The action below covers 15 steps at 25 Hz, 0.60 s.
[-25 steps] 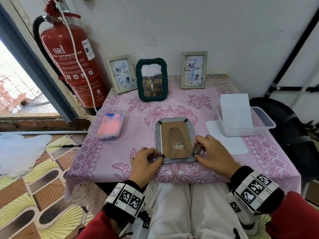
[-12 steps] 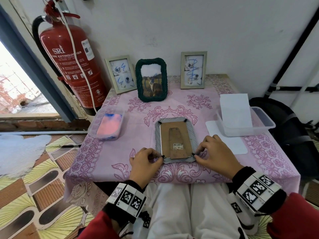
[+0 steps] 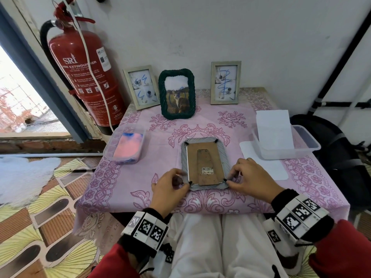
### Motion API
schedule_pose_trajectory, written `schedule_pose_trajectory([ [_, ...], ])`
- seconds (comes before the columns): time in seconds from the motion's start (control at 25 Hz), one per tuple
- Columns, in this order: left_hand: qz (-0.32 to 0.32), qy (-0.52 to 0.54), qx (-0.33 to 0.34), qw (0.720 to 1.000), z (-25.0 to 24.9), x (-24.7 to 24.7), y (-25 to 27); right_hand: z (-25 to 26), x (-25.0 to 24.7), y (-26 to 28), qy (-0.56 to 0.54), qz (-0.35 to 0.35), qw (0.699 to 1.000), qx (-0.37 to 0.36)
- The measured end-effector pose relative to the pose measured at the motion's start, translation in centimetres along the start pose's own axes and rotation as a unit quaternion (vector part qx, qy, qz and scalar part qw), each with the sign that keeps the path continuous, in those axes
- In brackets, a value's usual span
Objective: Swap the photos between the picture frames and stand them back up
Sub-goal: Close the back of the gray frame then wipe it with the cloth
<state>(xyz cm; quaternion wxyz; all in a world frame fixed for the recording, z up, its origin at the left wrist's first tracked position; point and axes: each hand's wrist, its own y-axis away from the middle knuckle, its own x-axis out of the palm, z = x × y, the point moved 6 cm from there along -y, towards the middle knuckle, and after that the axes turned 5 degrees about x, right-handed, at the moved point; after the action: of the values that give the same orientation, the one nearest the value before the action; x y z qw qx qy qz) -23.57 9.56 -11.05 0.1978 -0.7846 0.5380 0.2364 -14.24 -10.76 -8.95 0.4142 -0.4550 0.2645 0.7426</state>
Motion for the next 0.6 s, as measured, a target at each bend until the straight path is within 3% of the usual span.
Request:
schedule_pose_trajectory([
  [0.16,0.002,0.071,-0.055,0.996,0.4,0.0,-0.8,-0.3,-0.2,-0.9,-0.103,-0.020,0.994,0.019],
  [0.28,0.034,0.100,-0.081,0.991,0.4,0.7,-1.3,0.6,0.1,-1.1,-0.150,-0.029,0.988,-0.007],
  [0.6,0.063,0.274,-0.083,0.956,-0.2,1.3,-1.8,2.1,1.2,-2.4,-0.146,-0.005,0.989,0.007],
])
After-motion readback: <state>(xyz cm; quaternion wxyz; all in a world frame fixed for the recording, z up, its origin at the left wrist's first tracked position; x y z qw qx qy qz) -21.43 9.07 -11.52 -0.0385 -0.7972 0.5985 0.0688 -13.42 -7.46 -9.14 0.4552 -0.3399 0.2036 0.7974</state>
